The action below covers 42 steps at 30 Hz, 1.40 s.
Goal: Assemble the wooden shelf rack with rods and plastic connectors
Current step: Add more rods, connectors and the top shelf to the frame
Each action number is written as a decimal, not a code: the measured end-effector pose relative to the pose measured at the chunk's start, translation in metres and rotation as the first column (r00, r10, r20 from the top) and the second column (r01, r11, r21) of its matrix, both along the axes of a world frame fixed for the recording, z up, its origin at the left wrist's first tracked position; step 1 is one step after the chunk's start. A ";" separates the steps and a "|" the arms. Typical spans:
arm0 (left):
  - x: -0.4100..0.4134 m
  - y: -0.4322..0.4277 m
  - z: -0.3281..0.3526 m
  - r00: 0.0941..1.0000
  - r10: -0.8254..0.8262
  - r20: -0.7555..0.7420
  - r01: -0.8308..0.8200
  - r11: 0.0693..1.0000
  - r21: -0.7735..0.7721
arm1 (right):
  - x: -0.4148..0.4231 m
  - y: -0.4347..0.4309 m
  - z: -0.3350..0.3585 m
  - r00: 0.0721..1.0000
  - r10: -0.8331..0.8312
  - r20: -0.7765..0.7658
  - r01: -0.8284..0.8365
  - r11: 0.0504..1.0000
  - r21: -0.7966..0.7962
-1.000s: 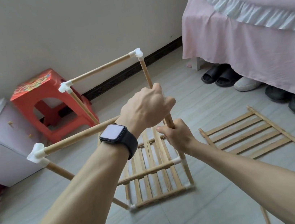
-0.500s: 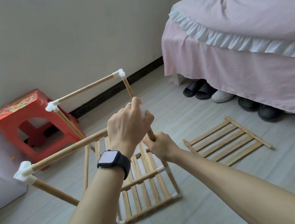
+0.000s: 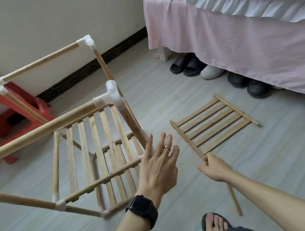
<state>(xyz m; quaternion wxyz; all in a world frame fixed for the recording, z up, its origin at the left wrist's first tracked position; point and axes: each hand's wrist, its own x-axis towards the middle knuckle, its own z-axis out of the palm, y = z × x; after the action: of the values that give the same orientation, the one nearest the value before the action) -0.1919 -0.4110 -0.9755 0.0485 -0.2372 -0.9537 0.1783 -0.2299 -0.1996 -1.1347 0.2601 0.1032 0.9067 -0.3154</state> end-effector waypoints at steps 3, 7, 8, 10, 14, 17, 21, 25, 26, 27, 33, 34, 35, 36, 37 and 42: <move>-0.024 0.009 -0.026 0.987 0.151 0.052 -0.133 0.959 -0.251 | -0.013 0.005 -0.037 0.997 -0.008 0.073 0.000 0.995 0.099; -0.047 0.004 -0.048 0.976 0.209 0.061 -0.154 0.860 -0.487 | -0.040 -0.006 -0.066 0.995 0.011 0.099 -0.031 0.977 0.210; -0.050 0.002 -0.051 0.976 0.206 0.067 -0.141 0.839 -0.525 | -0.047 -0.008 -0.072 0.995 0.023 0.100 -0.046 0.971 0.234; -0.052 -0.001 -0.057 0.975 0.203 0.091 -0.116 0.813 -0.570 | -0.061 -0.014 -0.083 0.992 0.052 0.116 -0.085 0.950 0.301; -0.047 -0.004 -0.058 0.954 0.253 0.161 -0.106 0.788 -0.607 | -0.079 -0.016 -0.098 0.994 0.051 0.096 -0.081 0.938 0.336; -0.044 -0.002 -0.057 0.946 0.267 0.181 -0.122 0.817 -0.564 | -0.085 -0.013 -0.091 0.979 0.147 0.143 -0.180 0.948 0.262; -0.040 0.006 -0.052 0.932 0.286 0.221 -0.194 0.912 -0.361 | -0.083 -0.004 -0.056 0.964 0.219 0.152 -0.255 0.922 0.292; -0.038 0.025 -0.034 0.899 0.285 0.333 -0.293 0.956 -0.026 | -0.065 0.015 -0.006 0.975 0.212 0.067 -0.222 0.918 0.329; -0.036 0.029 -0.027 0.890 0.276 0.364 -0.317 0.947 0.057 | -0.058 0.019 0.008 0.980 0.199 0.015 -0.192 0.921 0.339; -0.033 0.033 -0.019 0.878 0.272 0.394 -0.347 0.928 0.133 | -0.051 0.023 0.021 0.982 0.185 -0.043 -0.158 0.922 0.354; -0.012 0.046 0.037 0.744 0.265 0.614 -0.578 0.717 0.391 | -0.007 0.040 0.098 0.891 0.042 -0.451 0.109 0.946 0.304; -0.012 0.049 0.049 0.739 0.252 0.625 -0.590 0.690 0.419 | 0.001 0.041 0.107 0.887 0.022 -0.462 0.125 0.950 0.285; -0.012 0.051 0.063 0.747 0.240 0.620 -0.588 0.672 0.450 | 0.010 0.040 0.114 0.887 0.006 -0.462 0.132 0.955 0.265; -0.013 0.054 0.076 0.765 0.227 0.603 -0.575 0.662 0.481 | 0.018 0.039 0.122 0.876 -0.014 -0.482 0.145 0.961 0.236; -0.013 0.057 0.090 0.785 0.214 0.582 -0.557 0.656 0.509 | 0.025 0.037 0.132 0.850 -0.032 -0.526 0.162 0.966 0.202; -0.015 0.064 0.149 0.840 0.115 0.530 -0.483 0.605 0.633 | 0.046 0.017 0.191 0.610 -0.013 -0.792 0.176 0.977 0.120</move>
<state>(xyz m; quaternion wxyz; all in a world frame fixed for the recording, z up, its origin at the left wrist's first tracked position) -0.2072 -0.3470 -0.8266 -0.1055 -0.0615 -0.9520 -0.2808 -0.1836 -0.1825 -0.9433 -0.1916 0.0258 0.9471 -0.2562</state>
